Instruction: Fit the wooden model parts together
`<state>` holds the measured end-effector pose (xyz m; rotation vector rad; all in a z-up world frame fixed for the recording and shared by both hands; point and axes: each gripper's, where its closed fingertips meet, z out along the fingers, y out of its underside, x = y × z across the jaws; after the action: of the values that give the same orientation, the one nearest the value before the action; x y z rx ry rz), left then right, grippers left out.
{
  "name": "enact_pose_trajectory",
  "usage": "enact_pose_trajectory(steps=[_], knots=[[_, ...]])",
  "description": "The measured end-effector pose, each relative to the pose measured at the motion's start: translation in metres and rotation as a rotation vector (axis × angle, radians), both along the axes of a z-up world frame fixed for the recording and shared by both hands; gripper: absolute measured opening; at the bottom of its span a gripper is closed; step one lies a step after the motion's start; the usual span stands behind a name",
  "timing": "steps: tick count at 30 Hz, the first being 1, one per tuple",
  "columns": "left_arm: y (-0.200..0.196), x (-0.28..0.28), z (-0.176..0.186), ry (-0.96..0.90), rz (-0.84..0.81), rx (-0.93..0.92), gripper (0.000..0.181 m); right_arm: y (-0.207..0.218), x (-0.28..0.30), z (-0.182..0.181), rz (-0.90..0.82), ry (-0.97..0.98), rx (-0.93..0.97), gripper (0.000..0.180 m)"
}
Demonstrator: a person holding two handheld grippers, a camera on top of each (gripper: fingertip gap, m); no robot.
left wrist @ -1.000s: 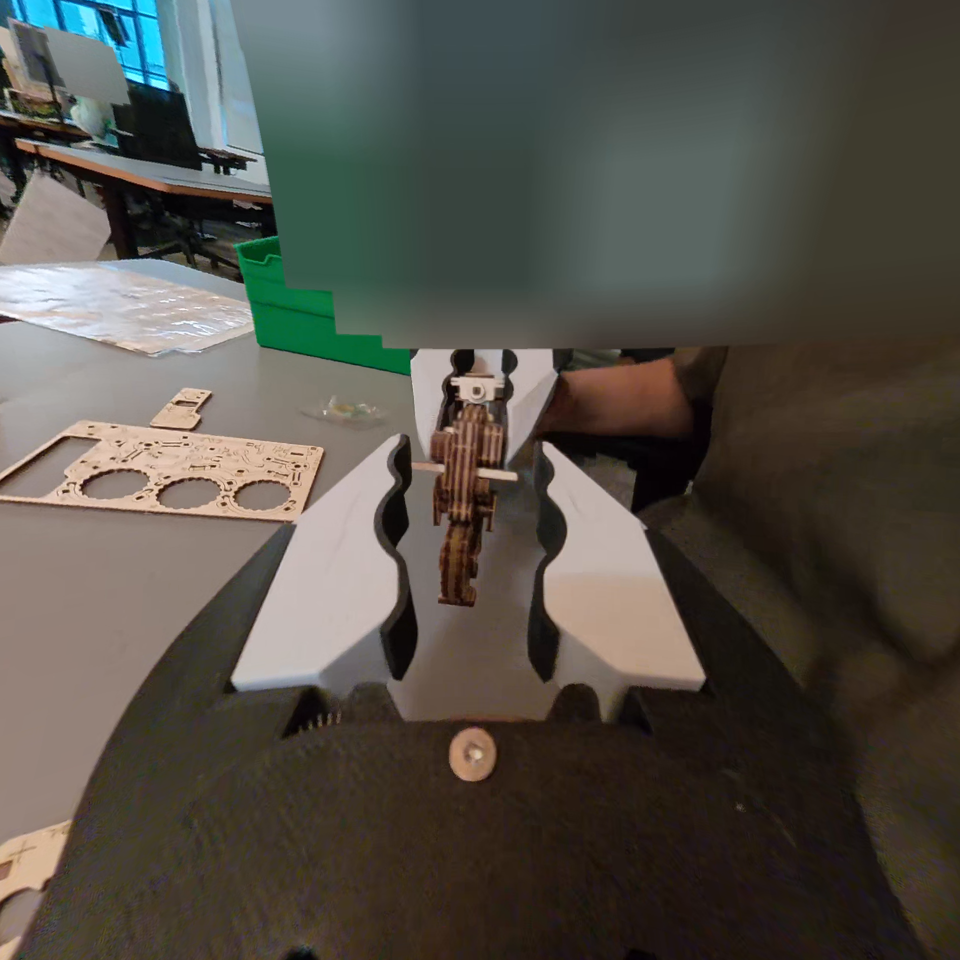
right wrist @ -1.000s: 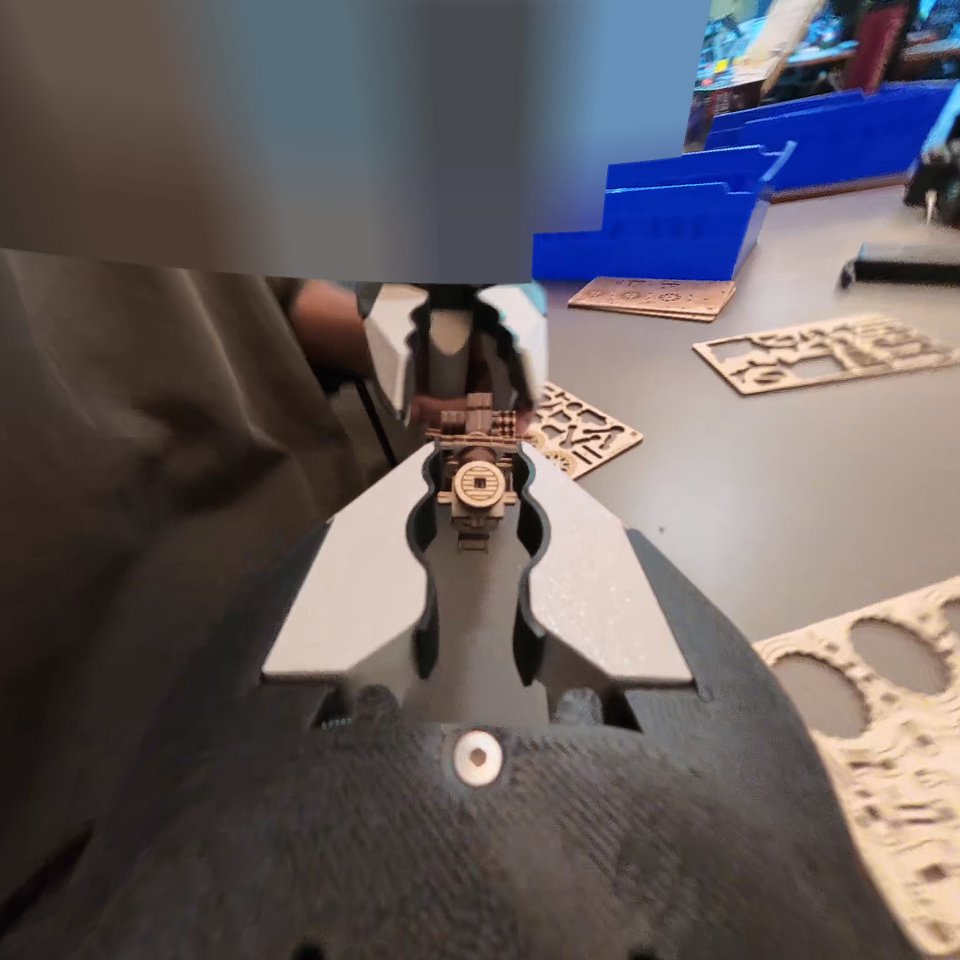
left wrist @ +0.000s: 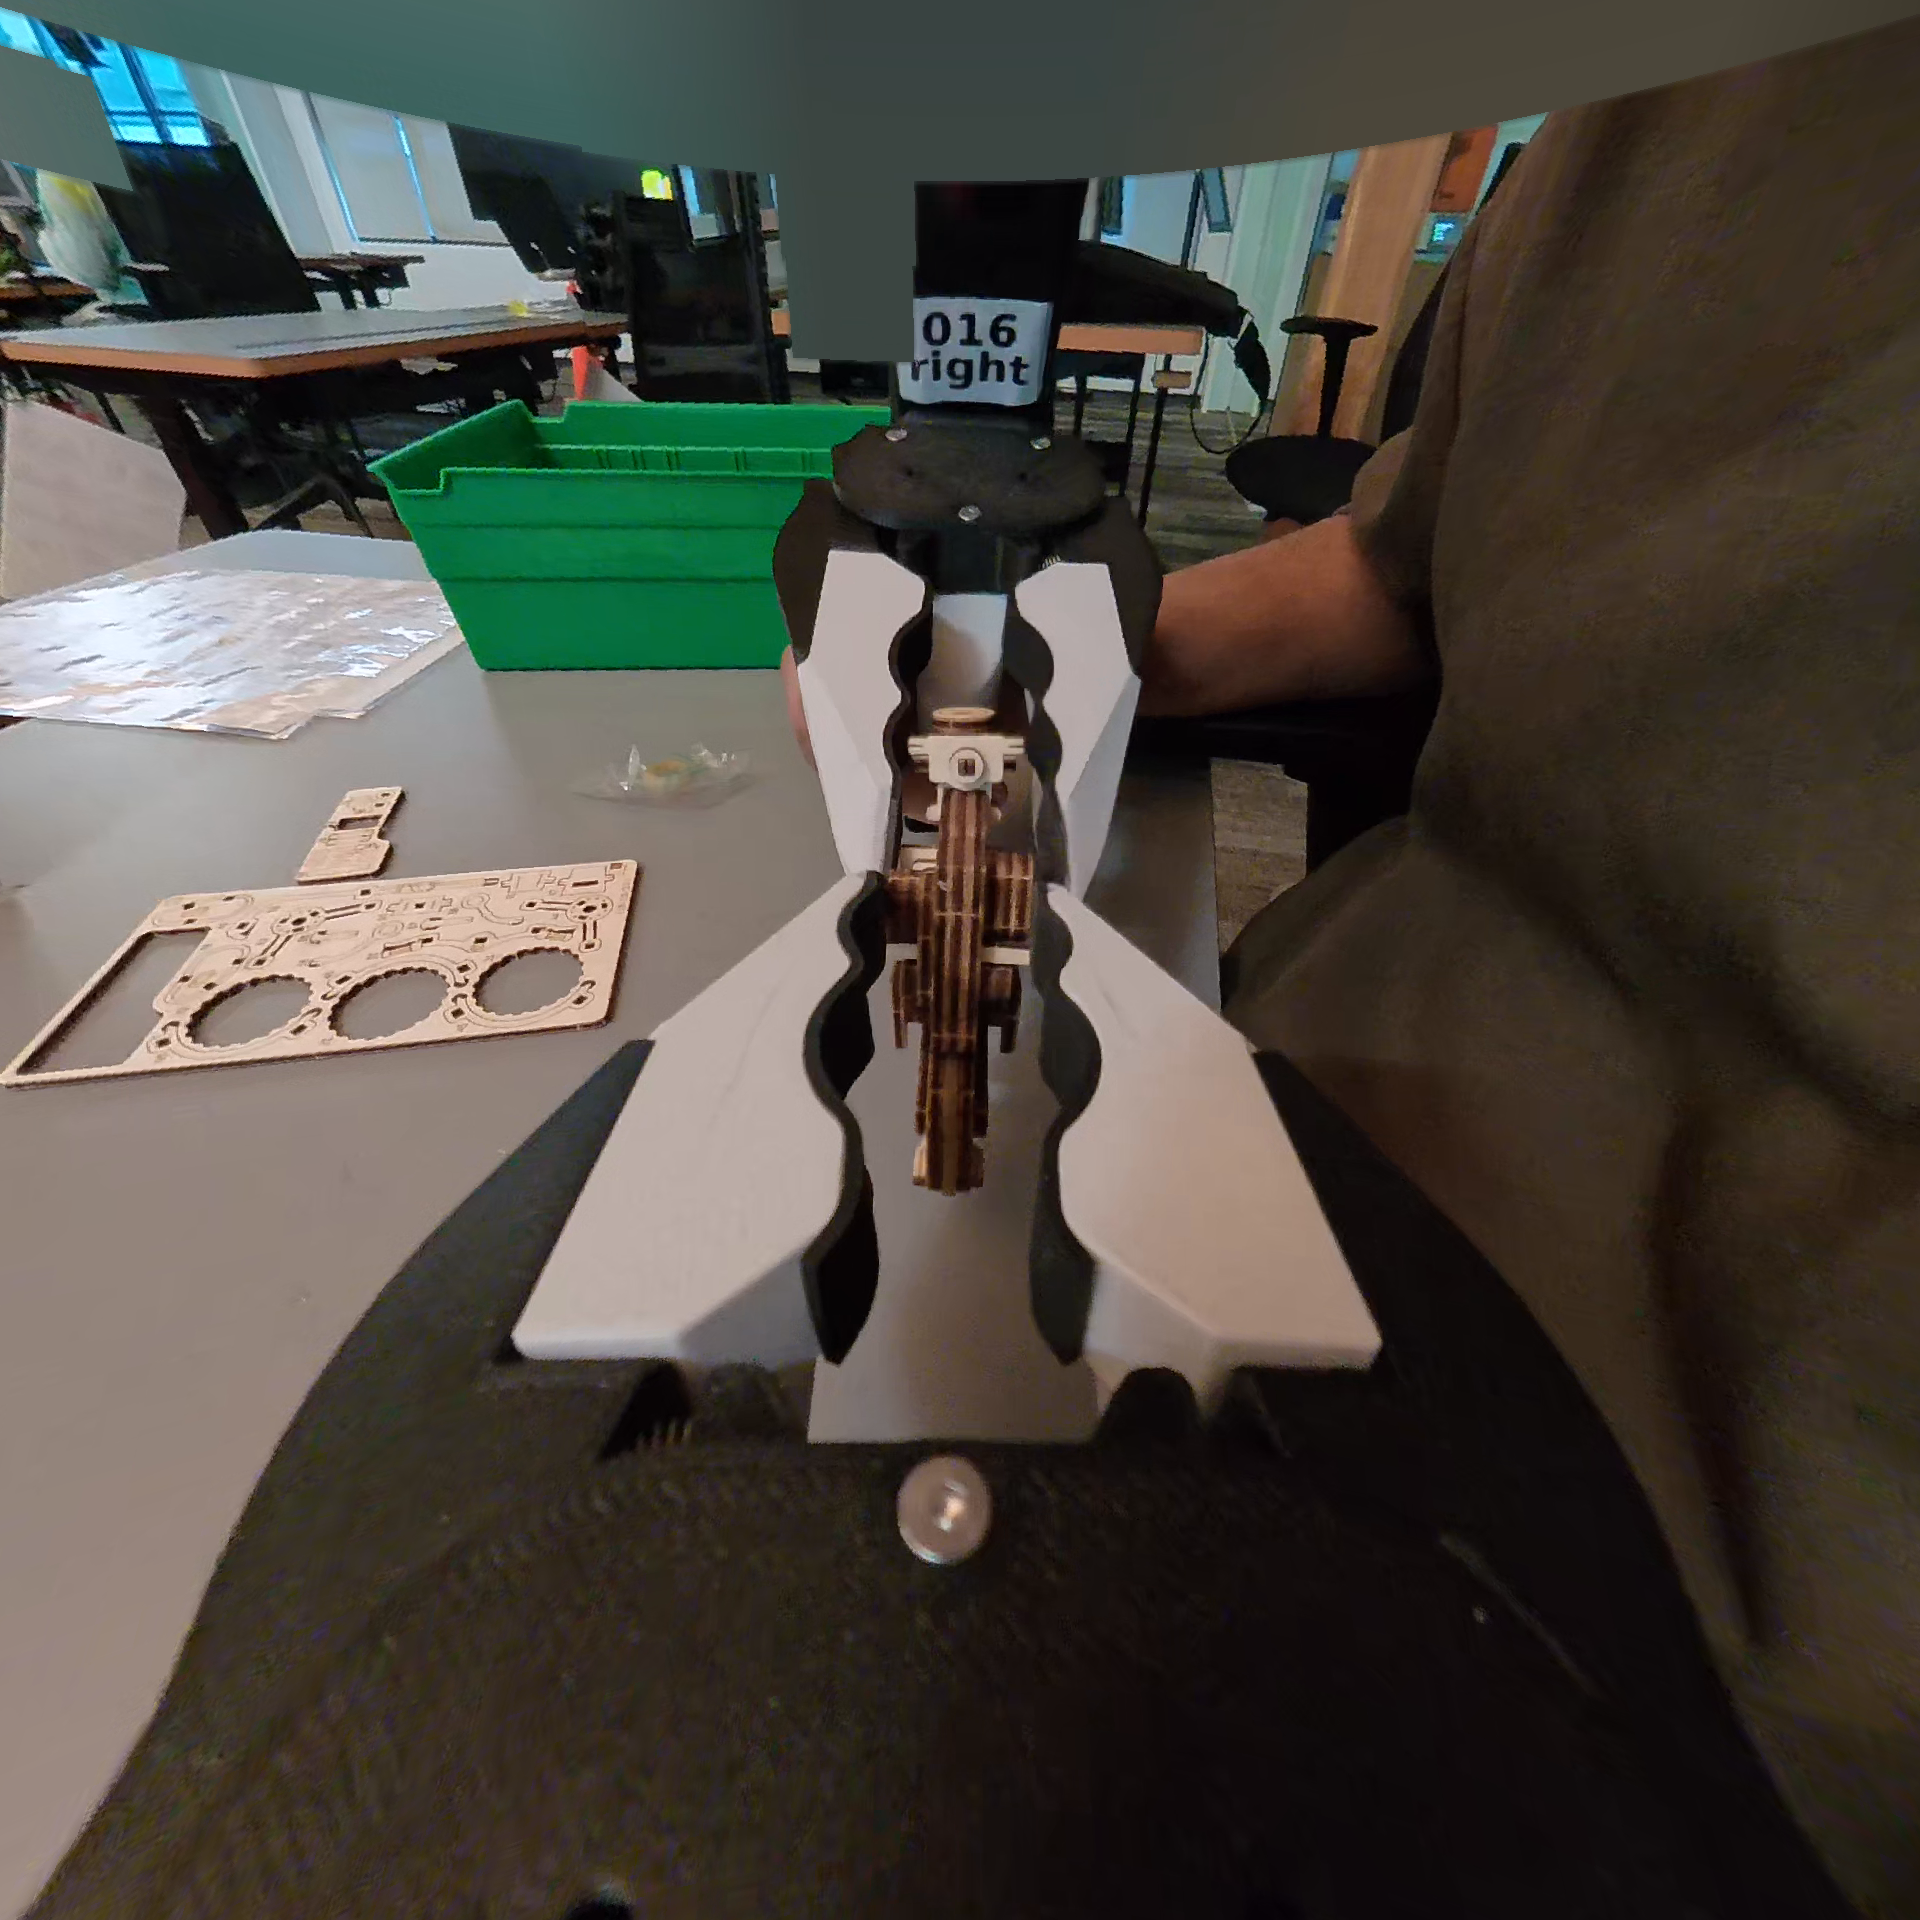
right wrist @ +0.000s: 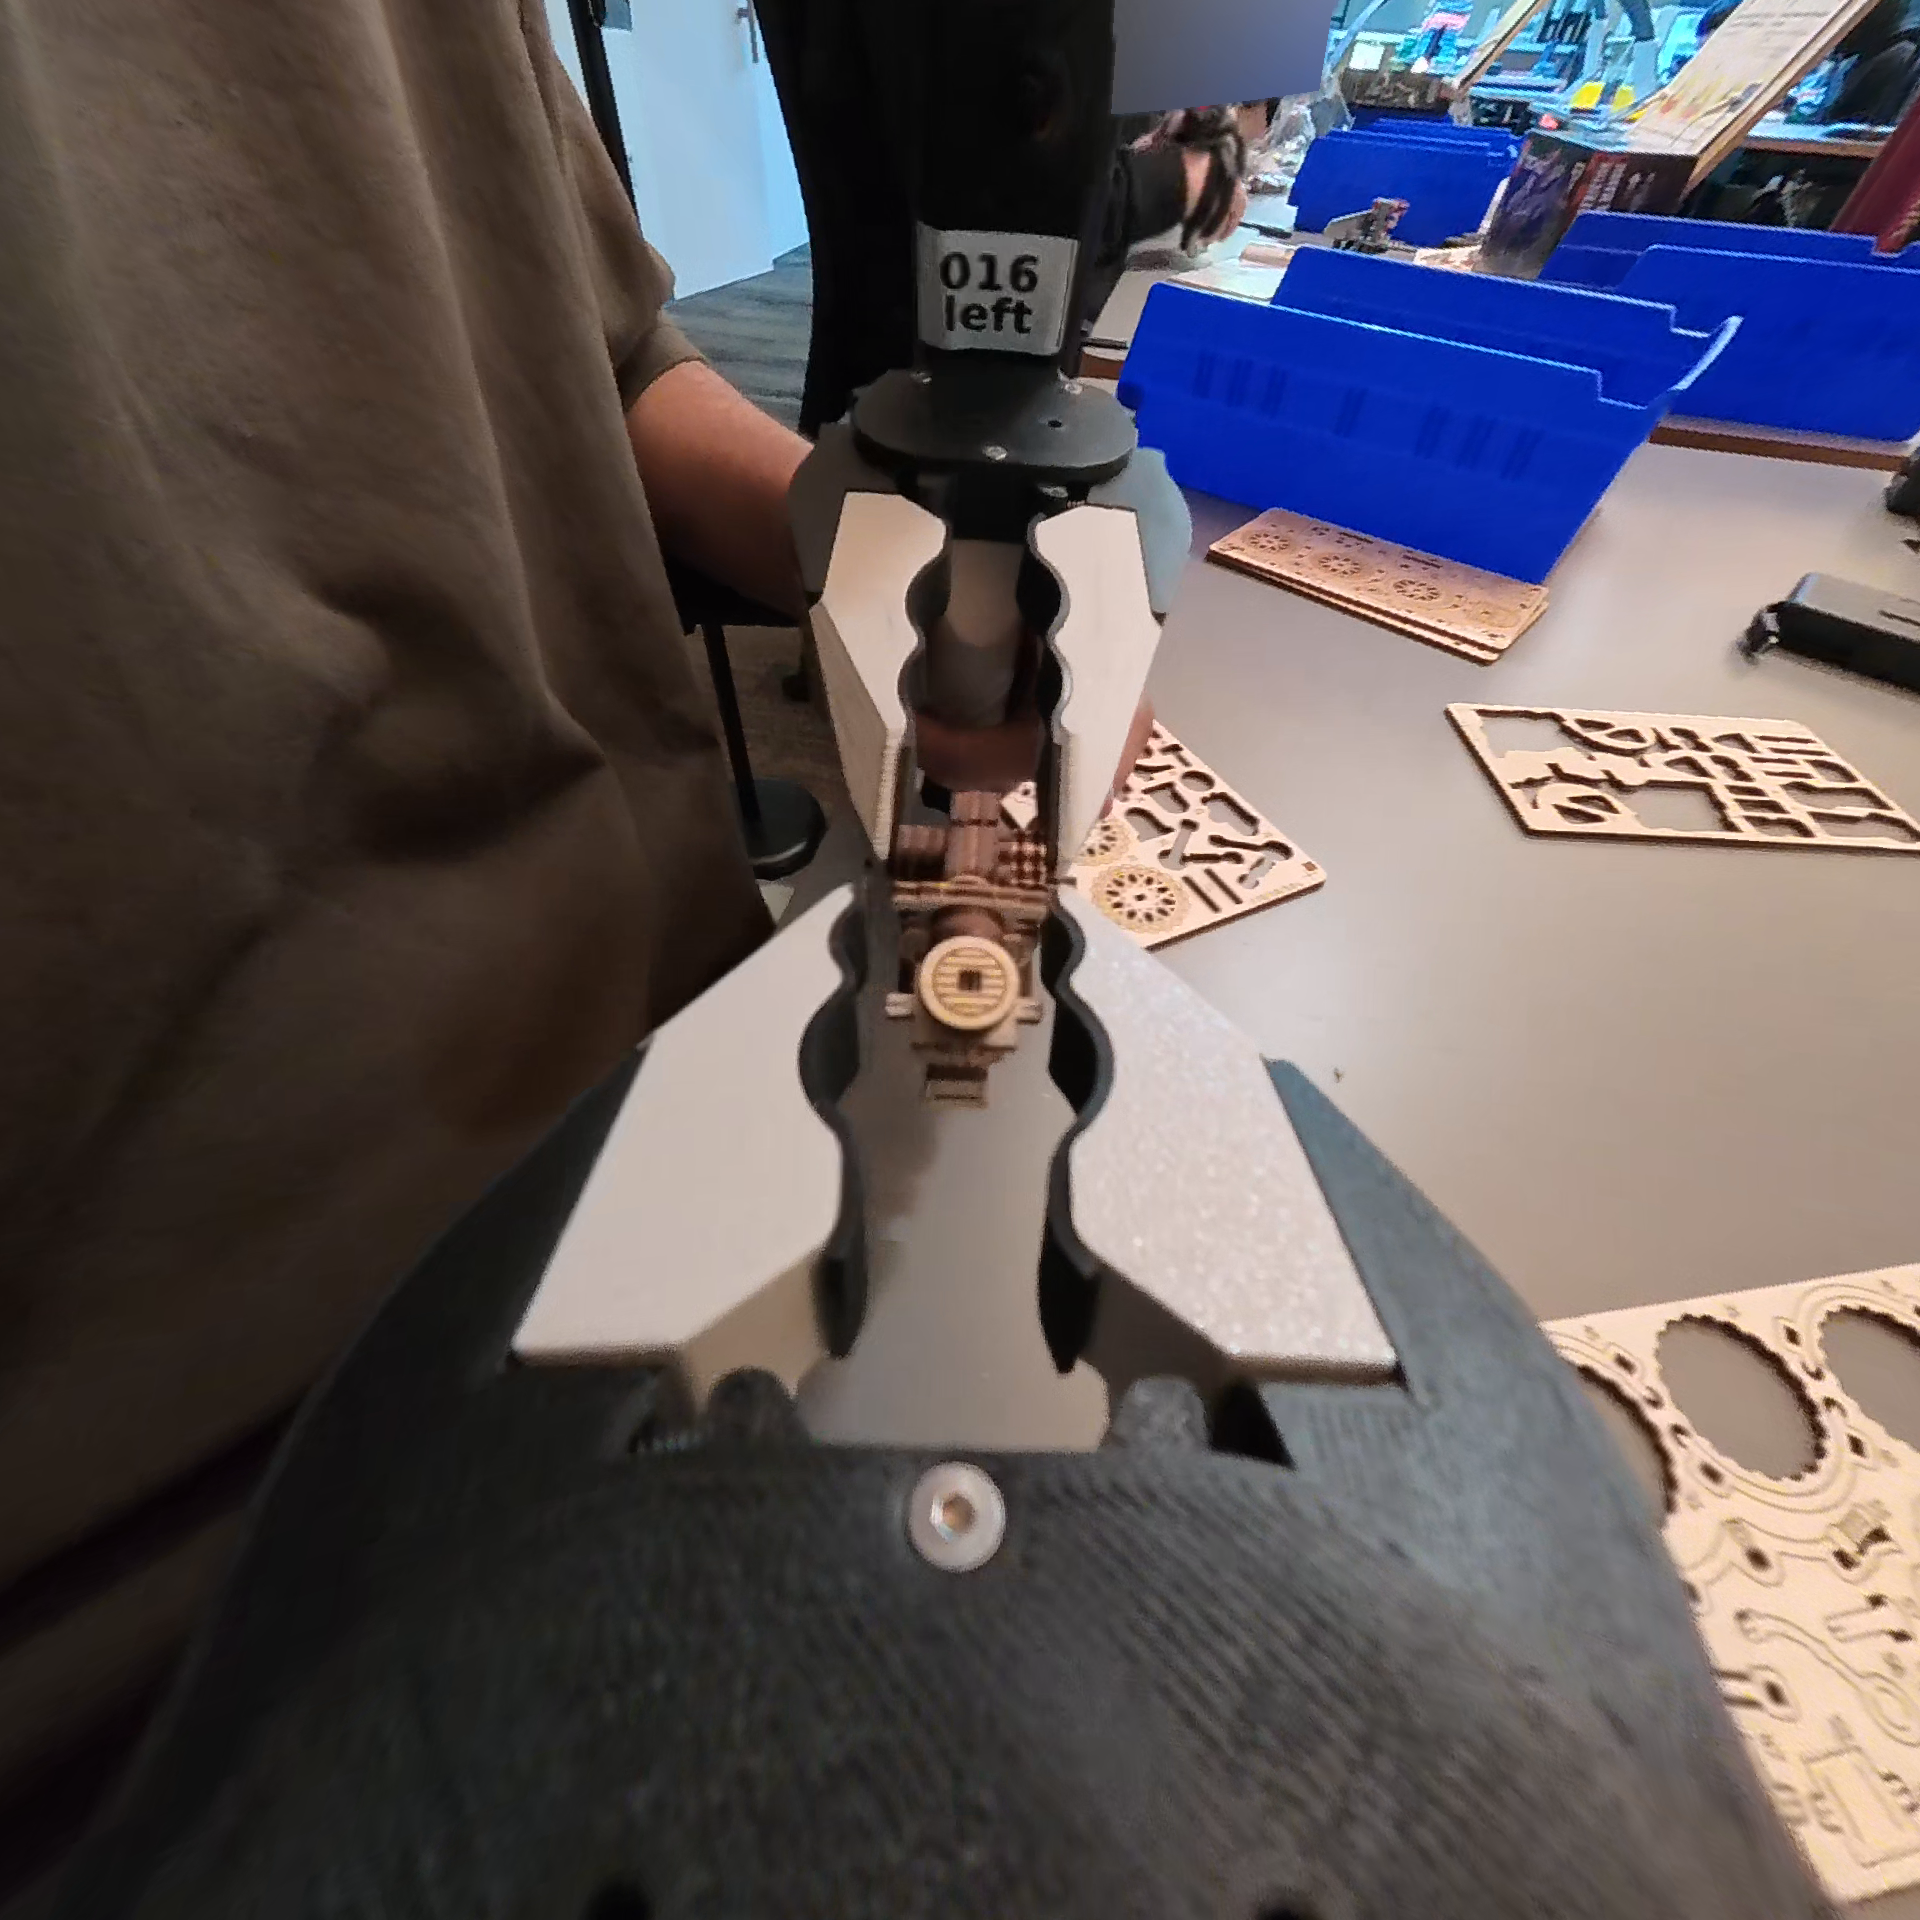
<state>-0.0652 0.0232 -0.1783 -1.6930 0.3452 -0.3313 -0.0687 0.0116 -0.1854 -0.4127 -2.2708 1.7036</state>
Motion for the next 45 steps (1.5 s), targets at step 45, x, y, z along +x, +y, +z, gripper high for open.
enact_pose_trajectory(steps=[45], knots=[[0.003,-0.023,0.019,-0.383,0.037,0.001,0.025,0.031,-0.013,0.035,-0.073,-0.034,-0.259,0.025]])
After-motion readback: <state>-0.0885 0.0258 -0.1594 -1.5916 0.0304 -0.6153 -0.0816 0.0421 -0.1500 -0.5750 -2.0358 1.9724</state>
